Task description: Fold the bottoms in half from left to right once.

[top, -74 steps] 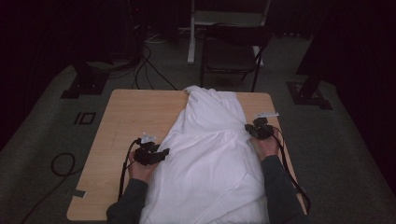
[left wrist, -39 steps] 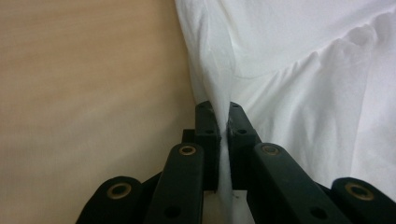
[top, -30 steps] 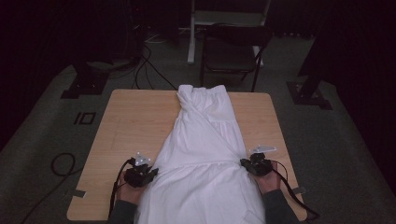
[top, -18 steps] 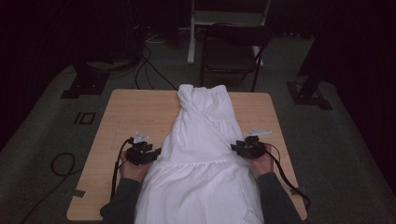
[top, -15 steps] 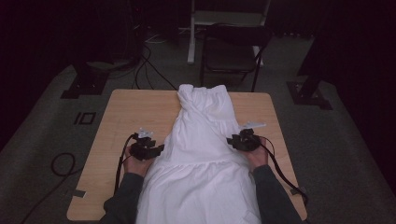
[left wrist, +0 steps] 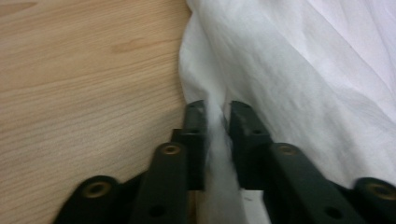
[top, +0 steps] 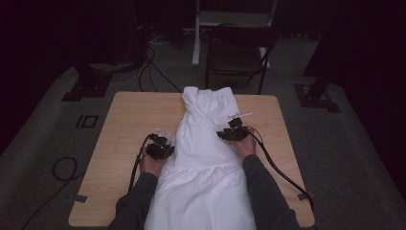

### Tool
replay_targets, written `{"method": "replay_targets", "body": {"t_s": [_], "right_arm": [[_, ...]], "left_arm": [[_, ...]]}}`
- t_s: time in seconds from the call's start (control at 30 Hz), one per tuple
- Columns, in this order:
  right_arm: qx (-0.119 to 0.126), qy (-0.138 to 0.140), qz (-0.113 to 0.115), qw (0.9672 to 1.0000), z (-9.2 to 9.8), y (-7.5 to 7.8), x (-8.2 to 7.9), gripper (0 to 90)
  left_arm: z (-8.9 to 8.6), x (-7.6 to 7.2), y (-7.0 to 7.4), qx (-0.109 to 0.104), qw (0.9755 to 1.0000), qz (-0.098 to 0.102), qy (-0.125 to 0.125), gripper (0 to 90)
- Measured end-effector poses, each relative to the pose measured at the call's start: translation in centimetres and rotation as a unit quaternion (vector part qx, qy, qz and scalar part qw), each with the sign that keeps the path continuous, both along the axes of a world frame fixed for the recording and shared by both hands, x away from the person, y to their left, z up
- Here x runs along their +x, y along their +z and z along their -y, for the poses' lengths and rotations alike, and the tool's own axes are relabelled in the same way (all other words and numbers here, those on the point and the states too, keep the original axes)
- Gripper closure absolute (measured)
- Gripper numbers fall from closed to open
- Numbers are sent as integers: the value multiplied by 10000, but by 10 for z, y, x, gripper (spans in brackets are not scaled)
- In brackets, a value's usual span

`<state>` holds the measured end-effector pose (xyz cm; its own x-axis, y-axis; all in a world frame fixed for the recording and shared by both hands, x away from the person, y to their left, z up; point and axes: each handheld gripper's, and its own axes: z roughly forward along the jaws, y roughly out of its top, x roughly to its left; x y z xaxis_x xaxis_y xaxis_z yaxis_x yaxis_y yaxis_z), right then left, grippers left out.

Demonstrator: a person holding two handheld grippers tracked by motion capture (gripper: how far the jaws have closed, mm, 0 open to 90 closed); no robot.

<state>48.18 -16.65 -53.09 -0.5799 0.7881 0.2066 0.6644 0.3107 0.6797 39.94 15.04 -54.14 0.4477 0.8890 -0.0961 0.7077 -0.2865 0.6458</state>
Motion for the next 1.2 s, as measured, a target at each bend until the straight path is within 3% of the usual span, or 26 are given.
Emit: {"method": "replay_targets", "body": {"t_s": [0.1, 0.2, 0.3, 0.33, 0.37, 0.47, 0.57, 0.6, 0.67, 0.73, 0.77, 0.8, 0.83, 0.93, 0.97, 1.0, 1.03, 1.07, 1.1, 1.2], "right_arm": [[-252, 72, 101, 9996, 1, 3, -3, 889], [-201, 35, 414, 9989, 12, 19, -10, 898], [-103, -197, 766, 9968, 33, 39, -17, 899], [-103, -197, 766, 9968, 33, 39, -17, 899], [109, -523, 978, 9938, 59, 54, -25, 899], [-2, -833, 1107, 9904, 77, 56, -33, 899], [-101, -966, 931, 9909, 85, 46, -33, 898], [-393, -978, 725, 9918, 84, 28, -30, 897], [-464, -965, 521, 9929, 81, 12, -26, 896], [-509, -967, 428, 9931, 78, 5, -24, 896], [-557, -973, 287, 9933, 74, -5, -20, 895], [-557, -973, 287, 9933, 74, -5, -20, 895], [-637, -1000, 186, 9928, 72, -11, -19, 893], [-630, -1005, 188, 9928, 71, -12, -19, 891], [-647, -1020, 150, 9926, 71, -11, -18, 862], [-653, -1023, 234, 9923, 70, -6, -17, 685], [-548, -1022, 285, 9928, 70, -3, -16, 639], [-427, -985, 344, 9936, 69, 1, -15, 606], [-352, -953, 394, 9940, 67, 4, -13, 576], [-316, -882, 439, 9946, 62, 8, -9, 547]], "left_arm": [[3, -1, 0, 96, 9999, 62, -24, 875], [1, -1, 0, 59, 10000, 47, -27, 878], [-1, -1, 0, 46, 10000, 48, 11, 878], [-2, -1, -1, 35, 10000, 65, 63, 878], [-5, -2, -1, -20, 9999, 62, 106, 878], [-6, -2, -1, -35, 9999, 65, 124, 877], [-5, -2, -1, -10, 9999, 69, 146, 874], [-5, -2, -1, 2, 9999, 42, 159, 870], [-5, 0, 0, -5, 9998, 1, 181, 847], [-6, 1, 1, -1, 9998, -9, 194, 744], [-8, 2, 2, -34, 9998, 16, 212, 701], [-9, 4, 5, -133, 9996, 48, 224, 701], [-11, 10, 13, -298, 9992, 170, 209, 605], [-9, 14, 18, -366, 9989, 243, 185, 546], [-4, 21, 24, -383, 9984, 391, 171, 546], [3, 31, 27, -353, 9984, 416, 141, 485], [6, 36, 27, -340, 9985, 393, 148, 475], [6, 36, 27, -340, 9985, 393, 148, 463], [13, 45, 25, -323, 9987, 371, 136, 458], [19, 53, 20, -333, 9990, 271, 134, 461]]}}
